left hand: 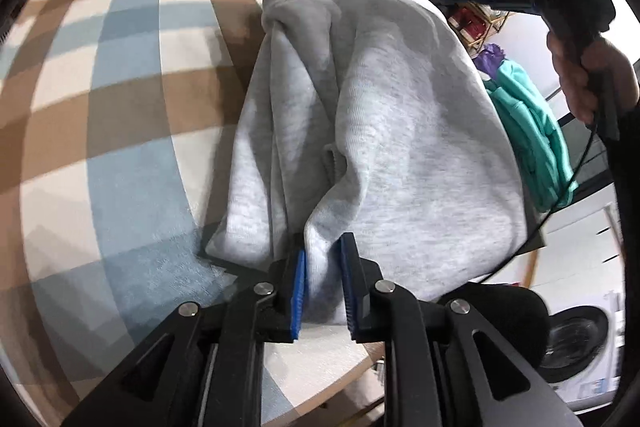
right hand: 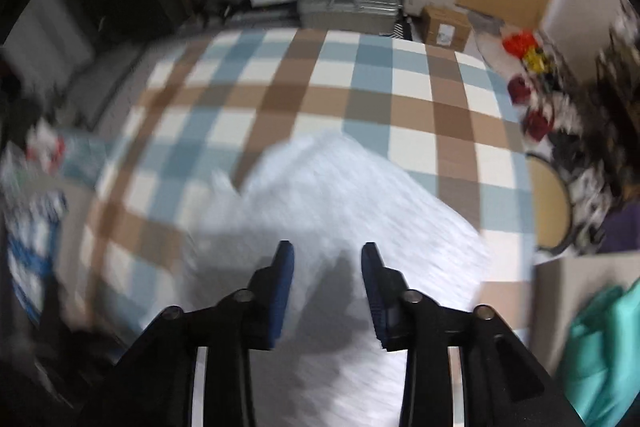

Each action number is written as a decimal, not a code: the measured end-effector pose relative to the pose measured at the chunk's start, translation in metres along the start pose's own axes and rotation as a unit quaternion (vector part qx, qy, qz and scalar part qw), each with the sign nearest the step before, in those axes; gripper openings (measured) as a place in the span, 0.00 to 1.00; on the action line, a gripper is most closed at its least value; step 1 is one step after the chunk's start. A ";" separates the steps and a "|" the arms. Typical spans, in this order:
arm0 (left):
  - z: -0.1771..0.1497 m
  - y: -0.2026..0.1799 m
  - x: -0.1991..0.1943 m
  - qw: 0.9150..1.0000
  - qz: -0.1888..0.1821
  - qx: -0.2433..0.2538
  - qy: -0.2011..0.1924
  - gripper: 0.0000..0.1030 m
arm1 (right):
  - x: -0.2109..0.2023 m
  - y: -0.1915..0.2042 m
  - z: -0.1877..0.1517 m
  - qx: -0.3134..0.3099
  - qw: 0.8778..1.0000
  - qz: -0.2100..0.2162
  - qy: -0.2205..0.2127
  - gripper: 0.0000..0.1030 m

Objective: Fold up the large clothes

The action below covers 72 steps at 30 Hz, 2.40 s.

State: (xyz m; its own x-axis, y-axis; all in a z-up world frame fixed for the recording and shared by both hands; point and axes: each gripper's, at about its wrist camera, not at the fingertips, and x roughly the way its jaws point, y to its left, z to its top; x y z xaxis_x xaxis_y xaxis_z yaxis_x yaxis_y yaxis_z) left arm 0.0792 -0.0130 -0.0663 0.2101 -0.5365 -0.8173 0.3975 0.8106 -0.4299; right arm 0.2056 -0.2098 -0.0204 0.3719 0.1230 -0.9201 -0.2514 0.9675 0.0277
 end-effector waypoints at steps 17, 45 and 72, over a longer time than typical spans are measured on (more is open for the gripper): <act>0.025 -0.076 -0.001 0.995 0.057 0.075 -0.029 0.25 | 0.103 0.010 0.027 0.006 0.993 0.085 0.081 0.17; 0.028 0.012 0.024 1.000 -0.002 -0.011 0.006 0.00 | -0.018 -0.007 -0.062 -0.028 0.996 0.084 -0.011 0.35; 0.016 0.028 0.019 0.998 -0.022 -0.054 0.014 0.00 | 0.022 0.010 -0.053 0.055 0.993 0.095 0.031 0.27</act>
State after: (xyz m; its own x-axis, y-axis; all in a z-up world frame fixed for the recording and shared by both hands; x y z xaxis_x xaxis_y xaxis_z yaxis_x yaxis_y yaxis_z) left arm 0.1086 -0.0048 -0.0879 0.1692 -0.5672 -0.8060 0.3063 0.8076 -0.5040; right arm 0.1641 -0.2087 -0.0605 0.2697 0.2949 -0.9167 -0.2111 0.9469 0.2425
